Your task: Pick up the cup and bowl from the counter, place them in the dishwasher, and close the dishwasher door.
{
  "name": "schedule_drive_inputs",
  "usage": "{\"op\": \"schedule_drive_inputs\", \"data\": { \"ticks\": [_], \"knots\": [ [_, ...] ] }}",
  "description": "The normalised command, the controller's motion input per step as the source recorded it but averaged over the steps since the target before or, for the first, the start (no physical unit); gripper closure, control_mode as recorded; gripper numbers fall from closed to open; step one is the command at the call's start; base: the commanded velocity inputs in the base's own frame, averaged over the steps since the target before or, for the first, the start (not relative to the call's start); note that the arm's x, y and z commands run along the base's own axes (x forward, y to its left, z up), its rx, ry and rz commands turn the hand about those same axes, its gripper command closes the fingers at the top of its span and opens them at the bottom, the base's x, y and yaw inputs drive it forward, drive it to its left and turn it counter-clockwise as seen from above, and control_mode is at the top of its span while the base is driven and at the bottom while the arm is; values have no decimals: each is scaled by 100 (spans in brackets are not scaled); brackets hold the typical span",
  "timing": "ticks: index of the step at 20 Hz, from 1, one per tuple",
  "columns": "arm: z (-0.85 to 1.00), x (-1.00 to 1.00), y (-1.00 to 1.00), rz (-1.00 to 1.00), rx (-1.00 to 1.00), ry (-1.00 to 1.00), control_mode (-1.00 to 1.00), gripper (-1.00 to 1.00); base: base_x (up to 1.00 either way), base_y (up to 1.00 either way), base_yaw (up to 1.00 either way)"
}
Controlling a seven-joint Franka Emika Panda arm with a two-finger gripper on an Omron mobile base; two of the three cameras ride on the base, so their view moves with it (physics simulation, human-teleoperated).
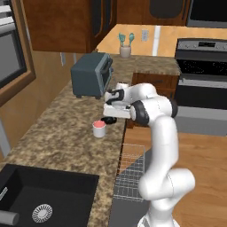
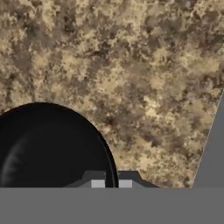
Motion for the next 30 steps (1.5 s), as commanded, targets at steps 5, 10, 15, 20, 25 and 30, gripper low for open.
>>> {"op": "schedule_drive_inputs", "data": {
  "ticks": [5,10,15,20,25,30],
  "knots": [
    [7,-100,-97,-1,11,-20,-100,100,0,0,0],
    [29,-90,-94,0,13,-13,-100,100,0,0,0],
    [0,-44,-46,0,-1,-3,-100,100,0,0,0],
    [-25,-6,-47,7,-1,-5,-100,100,0,0,0],
    [-61,5,-10,14,0,-1,-100,100,0,0,0],
    [-48,9,-7,24,1,-6,-100,100,0,0,0]
  ]
}}
